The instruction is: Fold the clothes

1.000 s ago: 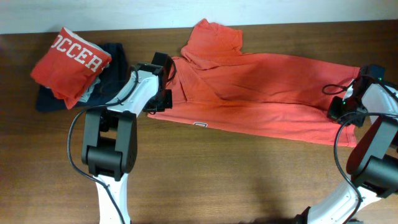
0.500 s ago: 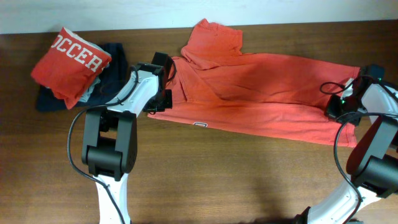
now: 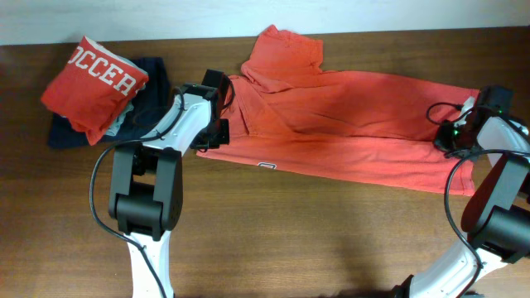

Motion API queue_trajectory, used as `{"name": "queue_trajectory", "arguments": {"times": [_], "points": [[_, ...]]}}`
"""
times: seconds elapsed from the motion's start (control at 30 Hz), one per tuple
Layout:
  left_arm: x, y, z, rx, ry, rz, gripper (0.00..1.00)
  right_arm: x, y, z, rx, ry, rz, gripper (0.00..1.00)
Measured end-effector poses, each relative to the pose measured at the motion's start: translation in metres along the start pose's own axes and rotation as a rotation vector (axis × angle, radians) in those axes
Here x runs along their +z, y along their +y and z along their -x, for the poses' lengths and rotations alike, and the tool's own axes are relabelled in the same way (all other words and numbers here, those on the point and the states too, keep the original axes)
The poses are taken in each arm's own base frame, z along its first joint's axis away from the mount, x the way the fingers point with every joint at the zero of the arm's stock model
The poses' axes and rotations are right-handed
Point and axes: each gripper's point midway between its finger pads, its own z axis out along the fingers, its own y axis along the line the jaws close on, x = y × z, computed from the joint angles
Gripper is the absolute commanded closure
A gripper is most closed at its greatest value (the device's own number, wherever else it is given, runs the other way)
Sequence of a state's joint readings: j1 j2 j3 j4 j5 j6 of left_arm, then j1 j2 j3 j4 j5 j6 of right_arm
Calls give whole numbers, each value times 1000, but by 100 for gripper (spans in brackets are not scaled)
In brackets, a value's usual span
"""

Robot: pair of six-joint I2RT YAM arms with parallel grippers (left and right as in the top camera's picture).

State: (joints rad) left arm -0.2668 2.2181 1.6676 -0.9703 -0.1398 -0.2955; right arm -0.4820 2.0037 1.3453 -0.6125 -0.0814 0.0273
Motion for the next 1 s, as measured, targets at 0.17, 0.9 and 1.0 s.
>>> {"name": "queue_trajectory", "arguments": {"times": [0.17, 0.9, 1.0], "points": [[0, 0, 0, 0, 0, 0, 91, 0, 0, 8, -3, -33, 0, 82], [-59, -1, 47, -25, -101, -26, 78, -53, -73, -70, 385, 266, -147, 85], [-58, 1, 50, -32, -106, -28, 78, -40, -76, -77, 391, 254, -163, 85]]}}
